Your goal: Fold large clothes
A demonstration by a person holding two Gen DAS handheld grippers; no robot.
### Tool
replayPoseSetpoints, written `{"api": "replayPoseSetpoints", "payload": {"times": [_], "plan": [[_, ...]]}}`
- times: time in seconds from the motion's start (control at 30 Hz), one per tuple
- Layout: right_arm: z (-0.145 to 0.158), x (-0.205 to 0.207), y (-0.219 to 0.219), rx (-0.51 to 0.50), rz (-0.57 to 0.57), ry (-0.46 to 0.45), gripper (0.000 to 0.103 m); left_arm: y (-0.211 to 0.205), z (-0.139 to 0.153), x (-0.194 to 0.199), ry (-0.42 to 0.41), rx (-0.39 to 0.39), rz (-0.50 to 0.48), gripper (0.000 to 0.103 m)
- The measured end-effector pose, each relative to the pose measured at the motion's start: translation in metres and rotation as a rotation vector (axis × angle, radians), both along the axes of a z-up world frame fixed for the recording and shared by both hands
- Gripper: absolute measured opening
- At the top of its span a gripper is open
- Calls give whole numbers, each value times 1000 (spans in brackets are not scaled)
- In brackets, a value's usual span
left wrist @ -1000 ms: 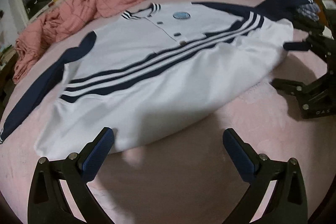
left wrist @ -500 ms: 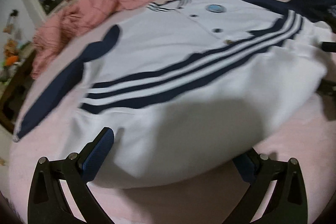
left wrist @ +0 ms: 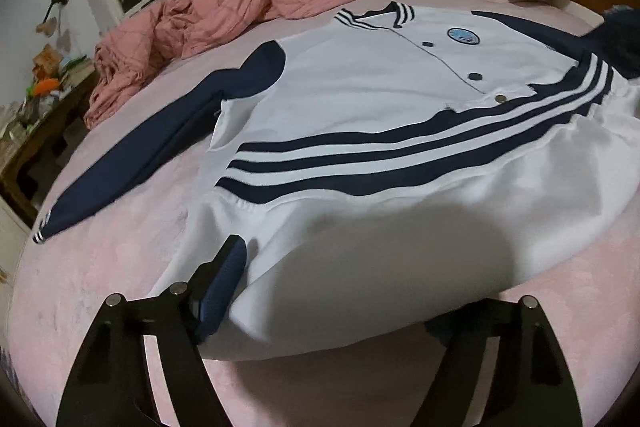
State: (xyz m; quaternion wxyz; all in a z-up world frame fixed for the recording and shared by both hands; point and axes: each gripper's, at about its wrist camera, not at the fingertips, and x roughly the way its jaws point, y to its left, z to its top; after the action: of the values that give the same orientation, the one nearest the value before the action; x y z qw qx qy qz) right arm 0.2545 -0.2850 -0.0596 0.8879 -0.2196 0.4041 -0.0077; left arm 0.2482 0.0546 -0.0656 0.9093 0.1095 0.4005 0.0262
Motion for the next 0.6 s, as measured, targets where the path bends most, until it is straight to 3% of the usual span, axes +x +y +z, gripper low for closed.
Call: {"api": "replayPoseSetpoints", "payload": {"times": [0.07,0.13,0.2,0.23,0.3,0.37,0.43,0.6], "plan": [[-1,4,-1,-27,-12,-31,102,7,-2,3,4,-3,30,78],[-3,3,3,-71,-10,-53,94,16,-5,6,8,8,58,77],[-4,2,6,-92,-4,-64,77,17,-9,9,18,21,72,67],[-5,1,7,-103,1,-70,71,14,-9,8,20,19,56,57],[-6,2,9,-142,-19,-82,36,5,-6,3,-13,59,28,43],[-7,4,8,-134,-28,-73,22,-3,0,-6,-74,95,-7,30],[-1,-3,9,-127,-25,-101,19,-5,9,-15,-117,104,-14,27],[28,-40,8,-33,-22,-171,17,7,29,-42,-98,-13,-5,19]]}}
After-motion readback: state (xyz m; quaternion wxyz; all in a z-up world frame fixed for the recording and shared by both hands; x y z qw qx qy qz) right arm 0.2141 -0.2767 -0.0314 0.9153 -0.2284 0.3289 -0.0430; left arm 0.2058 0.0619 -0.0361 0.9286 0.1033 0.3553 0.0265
